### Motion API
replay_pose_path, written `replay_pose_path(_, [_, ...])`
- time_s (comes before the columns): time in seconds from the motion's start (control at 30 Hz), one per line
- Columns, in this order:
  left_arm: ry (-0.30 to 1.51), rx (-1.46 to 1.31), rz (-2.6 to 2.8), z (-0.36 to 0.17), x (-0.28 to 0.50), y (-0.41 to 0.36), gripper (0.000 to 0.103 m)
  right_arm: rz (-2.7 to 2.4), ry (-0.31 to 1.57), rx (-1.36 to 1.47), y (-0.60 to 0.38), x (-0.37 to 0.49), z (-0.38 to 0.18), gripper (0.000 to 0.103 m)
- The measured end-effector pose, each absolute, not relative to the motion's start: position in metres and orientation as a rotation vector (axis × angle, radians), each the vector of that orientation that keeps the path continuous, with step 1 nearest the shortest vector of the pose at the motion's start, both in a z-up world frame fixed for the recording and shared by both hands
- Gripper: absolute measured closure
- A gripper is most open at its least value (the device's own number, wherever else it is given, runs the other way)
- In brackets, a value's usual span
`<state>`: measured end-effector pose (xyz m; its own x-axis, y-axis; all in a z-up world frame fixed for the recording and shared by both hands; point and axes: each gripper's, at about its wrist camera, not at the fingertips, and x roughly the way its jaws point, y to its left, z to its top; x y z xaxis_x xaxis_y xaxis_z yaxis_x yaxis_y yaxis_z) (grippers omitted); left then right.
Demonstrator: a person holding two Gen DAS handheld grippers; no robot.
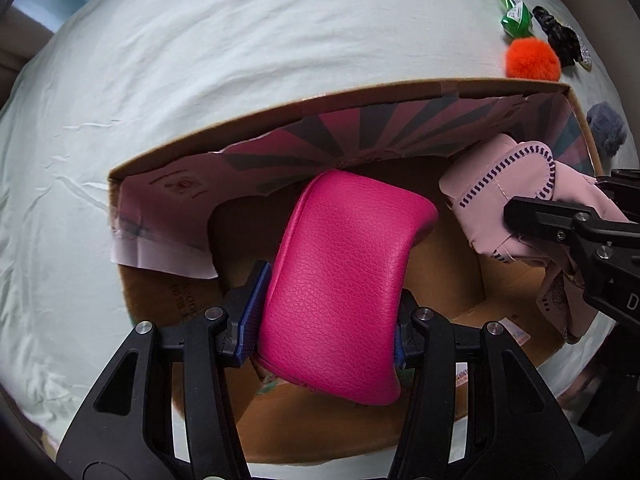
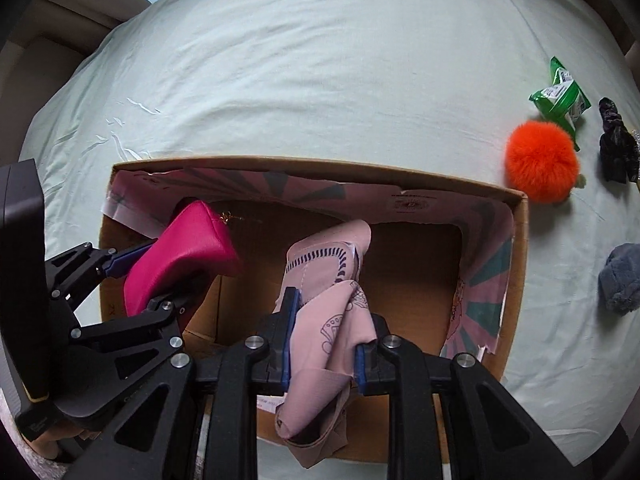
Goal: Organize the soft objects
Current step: 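Release the pink pouch and pink sock into the cardboard box with both tools, then withdraw both tools from the box and move toward the orange pompom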
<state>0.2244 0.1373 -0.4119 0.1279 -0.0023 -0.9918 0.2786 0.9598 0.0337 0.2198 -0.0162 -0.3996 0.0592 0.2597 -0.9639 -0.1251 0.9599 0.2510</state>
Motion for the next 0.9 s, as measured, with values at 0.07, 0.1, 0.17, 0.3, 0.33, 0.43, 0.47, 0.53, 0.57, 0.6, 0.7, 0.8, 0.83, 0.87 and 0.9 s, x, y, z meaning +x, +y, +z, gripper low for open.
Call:
replay_pose_path(0.07, [1.453, 0.222, -0.217, -0.420, 0.227, 0.136, 0.057, 0.305, 1.507, 0.132, -0.016, 0.225, -0.407, 0.082])
replay_pose_path(0.1, [1.460, 0.226, -0.224, -0.423, 0.227, 0.134, 0.057, 0.313, 1.518, 0.147, -0.016, 0.227, -0.411, 0.082])
replay_pose_path(0.17, [1.470, 0.259, -0.230, -0.427, 0.227, 0.131, 0.055, 0.325, 1.525, 0.169, -0.015, 0.229, -0.413, 0.082])
replay_pose_path(0.3, [1.468, 0.296, -0.279, -0.424, 0.226, 0.126, 0.000, 0.337, 1.518, 0.195, -0.014, 0.236, -0.414, 0.066])
replay_pose_path(0.33, [1.455, 0.309, -0.282, -0.421, 0.225, 0.124, 0.000, 0.331, 1.516, 0.192, -0.015, 0.237, -0.415, 0.041])
replay_pose_path(0.43, [1.410, 0.348, -0.290, -0.409, 0.222, 0.122, 0.000, 0.316, 1.536, 0.217, -0.019, 0.238, -0.417, 0.000])
replay_pose_path(0.47, [1.407, 0.349, -0.302, -0.407, 0.222, 0.121, 0.000, 0.309, 1.536, 0.220, -0.021, 0.238, -0.417, 0.000])
replay_pose_path(0.53, [1.404, 0.351, -0.303, -0.403, 0.221, 0.123, 0.000, 0.298, 1.527, 0.214, -0.024, 0.236, -0.415, 0.000])
replay_pose_path(0.57, [1.401, 0.350, -0.300, -0.401, 0.220, 0.124, 0.000, 0.297, 1.520, 0.213, -0.025, 0.235, -0.413, 0.000])
replay_pose_path(0.6, [1.402, 0.345, -0.298, -0.400, 0.219, 0.125, 0.000, 0.297, 1.513, 0.216, -0.026, 0.233, -0.411, 0.000])
replay_pose_path(0.7, [1.398, 0.325, -0.282, -0.393, 0.217, 0.124, 0.000, 0.300, 1.496, 0.224, -0.029, 0.228, -0.404, 0.000])
replay_pose_path(0.8, [1.380, 0.306, -0.271, -0.379, 0.208, 0.136, 0.000, 0.299, 1.488, 0.206, -0.028, 0.222, -0.397, 0.000])
replay_pose_path(0.83, [1.373, 0.301, -0.269, -0.377, 0.206, 0.139, 0.000, 0.297, 1.480, 0.204, -0.028, 0.220, -0.393, 0.000])
replay_pose_path(0.87, [1.367, 0.297, -0.270, -0.374, 0.205, 0.141, 0.000, 0.297, 1.474, 0.203, -0.027, 0.218, -0.390, 0.000])
replay_pose_path(0.9, [1.360, 0.293, -0.269, -0.370, 0.203, 0.143, 0.000, 0.297, 1.468, 0.200, -0.027, 0.216, -0.385, 0.000])
